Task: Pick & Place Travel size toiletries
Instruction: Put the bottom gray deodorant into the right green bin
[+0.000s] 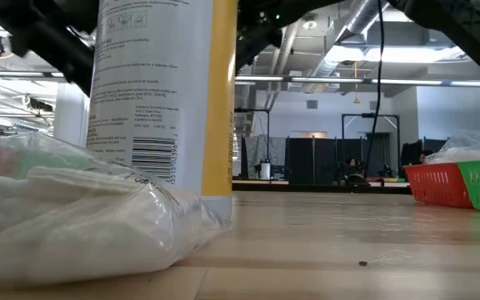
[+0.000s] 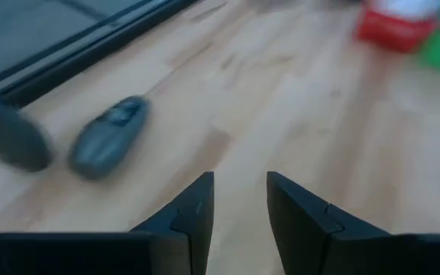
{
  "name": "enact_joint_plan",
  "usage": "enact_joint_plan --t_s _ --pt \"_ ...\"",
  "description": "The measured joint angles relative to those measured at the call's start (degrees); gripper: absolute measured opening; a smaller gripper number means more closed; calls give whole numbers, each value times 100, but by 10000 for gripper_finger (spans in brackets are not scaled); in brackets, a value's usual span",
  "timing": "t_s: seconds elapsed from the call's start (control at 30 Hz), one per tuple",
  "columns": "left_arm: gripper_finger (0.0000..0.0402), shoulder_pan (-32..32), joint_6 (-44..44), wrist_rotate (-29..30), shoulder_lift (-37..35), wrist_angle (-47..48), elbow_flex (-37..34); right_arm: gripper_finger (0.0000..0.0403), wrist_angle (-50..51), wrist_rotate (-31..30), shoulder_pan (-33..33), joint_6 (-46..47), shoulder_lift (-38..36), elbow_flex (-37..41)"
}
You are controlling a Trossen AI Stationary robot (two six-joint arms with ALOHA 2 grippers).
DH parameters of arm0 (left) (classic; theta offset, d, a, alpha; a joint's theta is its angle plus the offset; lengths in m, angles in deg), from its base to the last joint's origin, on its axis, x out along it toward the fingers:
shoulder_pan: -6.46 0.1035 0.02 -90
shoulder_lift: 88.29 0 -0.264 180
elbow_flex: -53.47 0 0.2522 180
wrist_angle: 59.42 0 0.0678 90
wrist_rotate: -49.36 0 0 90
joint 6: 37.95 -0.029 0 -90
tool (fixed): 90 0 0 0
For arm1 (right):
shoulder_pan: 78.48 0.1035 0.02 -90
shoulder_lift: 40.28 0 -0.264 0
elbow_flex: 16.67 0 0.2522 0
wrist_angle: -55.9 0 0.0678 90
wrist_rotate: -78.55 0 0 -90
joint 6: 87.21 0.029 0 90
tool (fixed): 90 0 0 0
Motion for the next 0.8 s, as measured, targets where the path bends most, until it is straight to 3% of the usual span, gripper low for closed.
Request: enact_joint_plan --t_s 0.2,0.4,0.8 --pt "113 1145 -419 -840 900 -599 -3 118 563 -11 294 -237 -325 6" --pt "113 1859 -688 -1473 1606 -1119 111 118 847 -19 509 -378 -505 6" --pt "139 2366 -1180 -1622 2845 -1166 997 118 820 -37 541 -561 -531 10"
